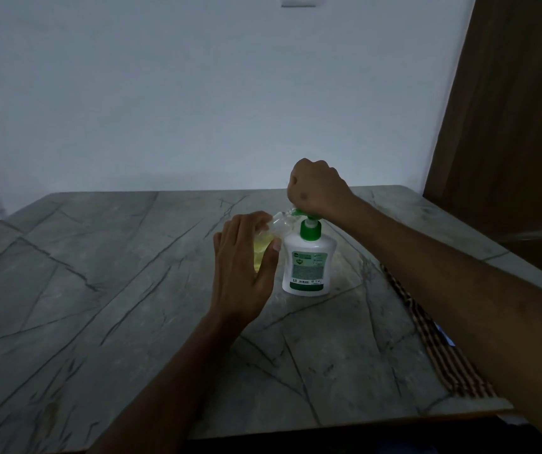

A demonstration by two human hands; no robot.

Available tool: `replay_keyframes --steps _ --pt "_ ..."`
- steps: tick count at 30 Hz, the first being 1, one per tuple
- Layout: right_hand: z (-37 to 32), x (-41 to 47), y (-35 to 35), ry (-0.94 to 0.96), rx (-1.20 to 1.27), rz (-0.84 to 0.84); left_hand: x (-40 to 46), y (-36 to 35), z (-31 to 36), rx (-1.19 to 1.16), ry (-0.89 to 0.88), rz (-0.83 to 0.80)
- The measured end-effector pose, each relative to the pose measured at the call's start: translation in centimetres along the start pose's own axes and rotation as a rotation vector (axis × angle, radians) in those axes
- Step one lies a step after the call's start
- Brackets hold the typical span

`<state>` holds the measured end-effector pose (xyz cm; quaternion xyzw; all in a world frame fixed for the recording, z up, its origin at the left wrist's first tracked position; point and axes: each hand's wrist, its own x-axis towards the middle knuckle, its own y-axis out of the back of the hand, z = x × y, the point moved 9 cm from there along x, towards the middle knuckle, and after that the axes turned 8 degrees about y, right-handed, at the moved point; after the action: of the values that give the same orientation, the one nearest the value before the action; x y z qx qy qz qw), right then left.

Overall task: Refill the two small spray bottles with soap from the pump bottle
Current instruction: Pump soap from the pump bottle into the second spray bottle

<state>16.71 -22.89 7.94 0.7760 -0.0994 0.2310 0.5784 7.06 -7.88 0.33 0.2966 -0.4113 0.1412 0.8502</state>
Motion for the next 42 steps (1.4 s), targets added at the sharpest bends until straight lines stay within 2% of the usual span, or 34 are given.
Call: replay_keyframes --steps 21,29,42 --pt "-0.4 -0.2 0.6 0.010 -0.010 -0.020 0.1 0.1 0.1 -0.018 0.004 -0.012" --pt "0.1 -0.6 -0.4 -0.043 0.077 -0.036 0.0 0.0 -0.1 -0.015 0.004 -0.016" --pt "-0.5 -0.9 0.1 -0.008 -0.011 -0.024 0.1 0.1 -0.1 -0.012 0.006 -0.009"
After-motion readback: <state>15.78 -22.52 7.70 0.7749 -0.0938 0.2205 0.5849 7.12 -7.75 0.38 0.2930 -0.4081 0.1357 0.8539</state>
